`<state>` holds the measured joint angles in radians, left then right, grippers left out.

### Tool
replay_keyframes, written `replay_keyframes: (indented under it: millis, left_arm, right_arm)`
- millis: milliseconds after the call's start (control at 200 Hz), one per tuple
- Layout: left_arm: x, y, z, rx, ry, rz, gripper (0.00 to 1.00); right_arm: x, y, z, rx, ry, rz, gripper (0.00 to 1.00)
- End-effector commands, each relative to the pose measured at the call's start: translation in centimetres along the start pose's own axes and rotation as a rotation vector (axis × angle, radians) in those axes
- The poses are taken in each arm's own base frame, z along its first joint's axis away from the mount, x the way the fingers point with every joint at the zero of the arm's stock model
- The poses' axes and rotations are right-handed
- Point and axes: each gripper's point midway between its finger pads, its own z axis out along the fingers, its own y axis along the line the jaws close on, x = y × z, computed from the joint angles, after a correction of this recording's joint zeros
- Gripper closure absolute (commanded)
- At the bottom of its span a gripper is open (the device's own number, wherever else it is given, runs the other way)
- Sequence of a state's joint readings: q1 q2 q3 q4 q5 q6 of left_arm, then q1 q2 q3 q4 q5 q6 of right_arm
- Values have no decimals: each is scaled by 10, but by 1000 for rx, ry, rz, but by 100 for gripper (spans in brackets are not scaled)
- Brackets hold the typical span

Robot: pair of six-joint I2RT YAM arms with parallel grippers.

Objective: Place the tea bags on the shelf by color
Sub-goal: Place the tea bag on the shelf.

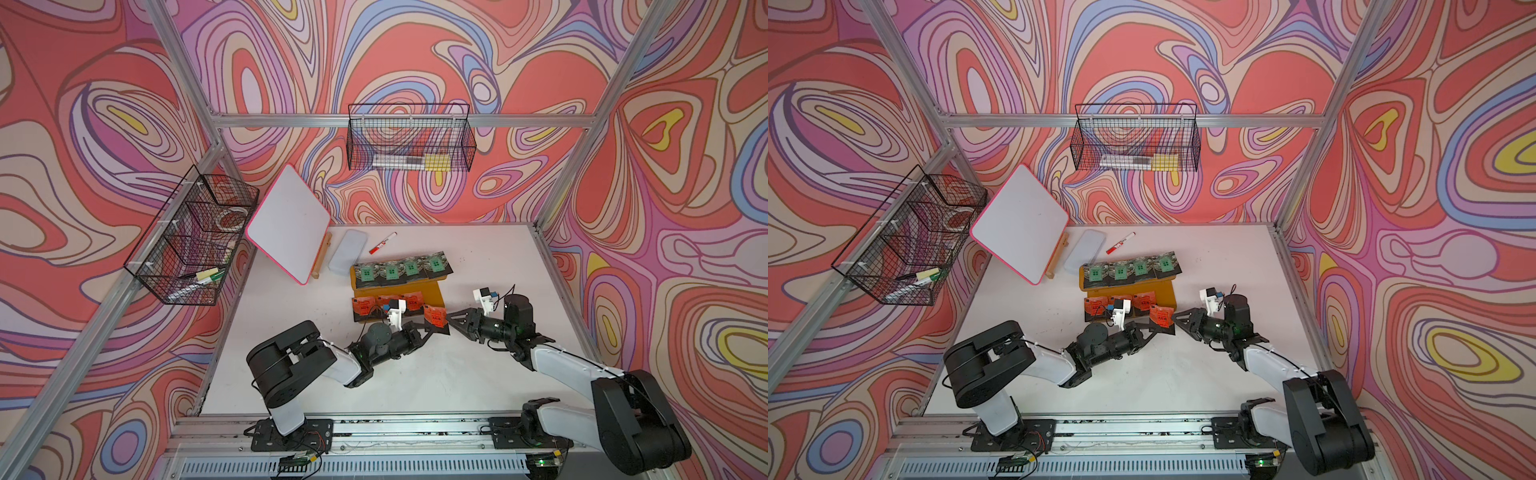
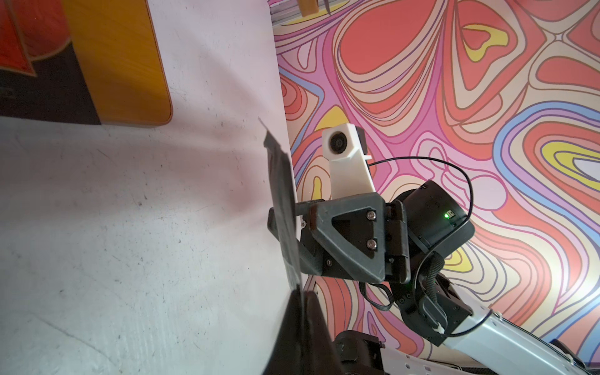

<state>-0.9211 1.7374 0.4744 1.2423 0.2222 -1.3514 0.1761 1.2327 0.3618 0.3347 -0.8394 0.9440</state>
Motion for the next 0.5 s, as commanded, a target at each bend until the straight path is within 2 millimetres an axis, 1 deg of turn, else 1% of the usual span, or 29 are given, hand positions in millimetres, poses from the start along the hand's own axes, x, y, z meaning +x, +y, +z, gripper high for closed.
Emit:
replay_keyframes:
  millis: [0, 80, 220, 496]
  left_arm:
    - [-6, -9, 1, 41, -17, 6, 100]
    - [-7, -11, 1, 43, -18, 8, 100]
    - [-6, -12, 1, 43, -16, 10, 100]
    - [-6, -14, 2, 50, -13, 12, 100]
  right_arm:
    - [1, 1, 0, -32, 1, 24, 67]
    - [2, -2, 1, -24, 2, 42, 67]
    - [2, -1, 1, -38, 1, 49, 68]
    - [2, 1, 2, -58, 10, 55, 75]
